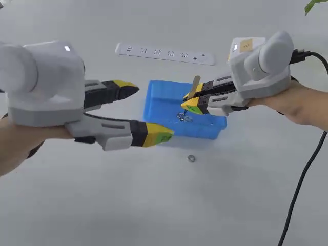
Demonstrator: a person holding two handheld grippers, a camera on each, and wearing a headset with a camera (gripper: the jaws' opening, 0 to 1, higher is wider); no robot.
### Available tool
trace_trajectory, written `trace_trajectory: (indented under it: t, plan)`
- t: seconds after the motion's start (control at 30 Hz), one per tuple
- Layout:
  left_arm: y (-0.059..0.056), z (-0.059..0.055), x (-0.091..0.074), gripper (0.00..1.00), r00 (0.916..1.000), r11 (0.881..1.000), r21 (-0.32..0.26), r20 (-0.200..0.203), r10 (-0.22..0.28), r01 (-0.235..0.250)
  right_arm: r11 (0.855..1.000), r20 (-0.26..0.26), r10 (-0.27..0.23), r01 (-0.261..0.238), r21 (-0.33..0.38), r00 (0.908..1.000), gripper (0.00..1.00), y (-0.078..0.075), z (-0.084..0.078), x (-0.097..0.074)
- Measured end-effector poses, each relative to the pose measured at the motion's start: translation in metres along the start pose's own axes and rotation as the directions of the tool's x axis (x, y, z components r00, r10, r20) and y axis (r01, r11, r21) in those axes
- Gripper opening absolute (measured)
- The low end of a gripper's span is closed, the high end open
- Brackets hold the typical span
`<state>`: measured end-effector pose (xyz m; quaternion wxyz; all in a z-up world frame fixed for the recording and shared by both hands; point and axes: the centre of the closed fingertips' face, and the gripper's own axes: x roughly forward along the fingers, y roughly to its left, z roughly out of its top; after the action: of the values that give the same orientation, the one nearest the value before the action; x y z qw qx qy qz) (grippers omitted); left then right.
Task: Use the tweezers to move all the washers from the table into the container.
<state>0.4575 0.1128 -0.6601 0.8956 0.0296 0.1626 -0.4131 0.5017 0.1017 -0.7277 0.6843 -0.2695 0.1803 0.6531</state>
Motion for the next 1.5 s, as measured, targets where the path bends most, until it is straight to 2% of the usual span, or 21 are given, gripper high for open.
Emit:
trace_trajectory:
  t: [0.2, 0.37, 0.43, 0.6, 0.67, 1.07, 1.23, 1.3, 1.47, 1.5]
  plan:
    - [0.013, 0.005, 0.025, 0.57, 0.9987, 0.999, 0.013, -0.027, -0.044, 0.044, 1.000, 0.012, -0.010, 0.010, -0.002, 0.9999, 0.08, -0.002, 0.006, -0.003]
    - [0.016, 0.010, 0.038, 0.33, 0.9959, 0.996, 0.052, -0.050, -0.075, 0.077, 1.000, 0.004, 0.000, 0.001, -0.012, 1.0000, 0.08, 0.000, 0.008, -0.001]
    - [0.013, 0.011, 0.042, 0.33, 0.9929, 0.993, 0.059, -0.065, -0.100, 0.104, 1.000, 0.003, 0.004, -0.004, -0.012, 1.0000, 0.08, 0.001, 0.009, -0.001]
    - [0.009, 0.012, 0.051, 0.33, 0.9875, 0.986, 0.096, -0.094, -0.126, 0.135, 1.000, 0.004, 0.009, -0.009, -0.024, 0.9999, 0.08, 0.004, 0.013, 0.000]
    - [0.003, 0.013, 0.054, 0.33, 0.9851, 0.984, 0.096, -0.101, -0.139, 0.149, 1.000, 0.006, 0.011, -0.011, -0.029, 0.9999, 0.08, 0.004, 0.015, 0.000]
    - [-0.001, 0.016, 0.053, 0.23, 0.9749, 0.971, 0.135, -0.127, -0.183, 0.199, 0.998, -0.009, 0.030, -0.031, -0.047, 0.9995, 0.08, 0.009, 0.014, -0.001]
    - [-0.003, 0.016, 0.051, 0.13, 0.9709, 0.966, 0.142, -0.134, -0.199, 0.217, 0.998, -0.017, 0.036, -0.037, -0.049, 0.9992, 0.08, 0.010, 0.013, -0.001]
    - [-0.005, 0.016, 0.050, 0.10, 0.9678, 0.965, 0.126, -0.133, -0.214, 0.230, 0.998, -0.016, 0.037, -0.038, -0.048, 0.9992, 0.08, 0.011, 0.013, -0.002]
    - [-0.005, 0.017, 0.050, 0.09, 0.9684, 0.963, 0.141, -0.132, -0.211, 0.229, 0.998, -0.015, 0.044, -0.044, -0.044, 0.9989, 0.08, 0.012, 0.014, -0.002]
    - [-0.008, 0.017, 0.049, 0.09, 0.9652, 0.964, 0.108, -0.130, -0.227, 0.241, 0.998, -0.014, 0.046, -0.047, -0.045, 0.9988, 0.08, 0.012, 0.015, -0.002]
